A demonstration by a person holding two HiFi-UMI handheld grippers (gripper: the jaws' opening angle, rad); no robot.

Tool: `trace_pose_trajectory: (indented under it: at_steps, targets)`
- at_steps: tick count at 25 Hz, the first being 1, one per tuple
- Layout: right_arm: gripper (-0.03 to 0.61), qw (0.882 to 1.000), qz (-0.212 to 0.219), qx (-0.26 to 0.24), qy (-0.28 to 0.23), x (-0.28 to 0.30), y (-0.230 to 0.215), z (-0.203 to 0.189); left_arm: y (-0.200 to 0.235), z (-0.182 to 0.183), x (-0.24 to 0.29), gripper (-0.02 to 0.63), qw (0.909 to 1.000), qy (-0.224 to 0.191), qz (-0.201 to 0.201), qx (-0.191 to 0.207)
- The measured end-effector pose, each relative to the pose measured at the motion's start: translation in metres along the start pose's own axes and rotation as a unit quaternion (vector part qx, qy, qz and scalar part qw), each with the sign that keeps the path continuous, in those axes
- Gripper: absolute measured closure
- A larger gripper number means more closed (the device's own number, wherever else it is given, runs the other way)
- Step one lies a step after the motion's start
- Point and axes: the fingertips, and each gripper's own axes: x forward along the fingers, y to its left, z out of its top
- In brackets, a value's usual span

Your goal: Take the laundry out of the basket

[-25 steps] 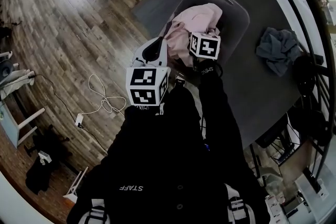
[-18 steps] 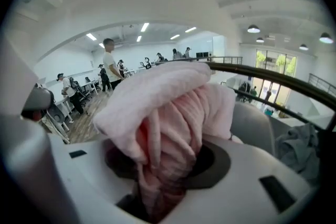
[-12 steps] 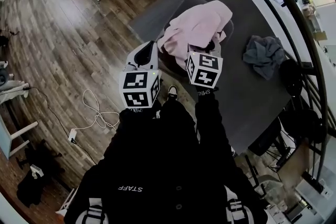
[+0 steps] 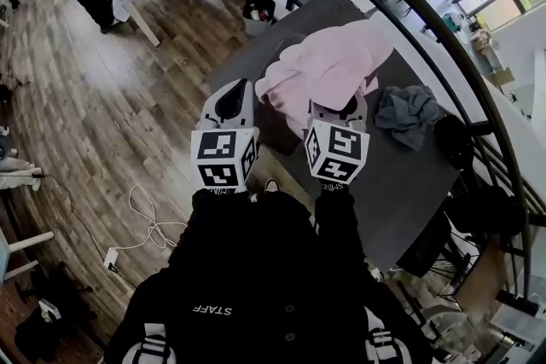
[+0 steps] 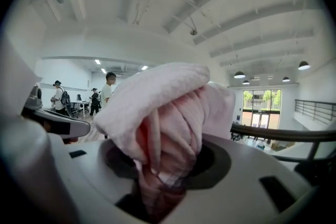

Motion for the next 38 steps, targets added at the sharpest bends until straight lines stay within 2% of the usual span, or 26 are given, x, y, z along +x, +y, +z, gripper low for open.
trace_pose_trajectory:
  at_steps: [6,14,26,38]
  targets:
    - [0.372,0.999,-0.004,-0.010,-0.039,-0.022,0.000,0.038,-0.019,0.049,-0.014,0.614,0.9982,-0.052,-0.029,0.009]
    - [0.371,0.996,-0.009,-0.019,-0.092,-0.038,-0.002,0.069,-0.026,0.081,-0.023,0.614,0.9939,-0.101,-0.022,0.037]
    - [0.368,0.989,-0.033,-0.025,-0.141,-0.049,-0.014,0.095,-0.038,0.093,-0.014,0.614,0.9912,-0.119,-0.034,0.048]
    - [0.368,0.988,-0.040,-0.029,-0.146,-0.053,-0.015,0.097,-0.044,0.097,-0.010,0.614,0.9903,-0.121,-0.048,0.049]
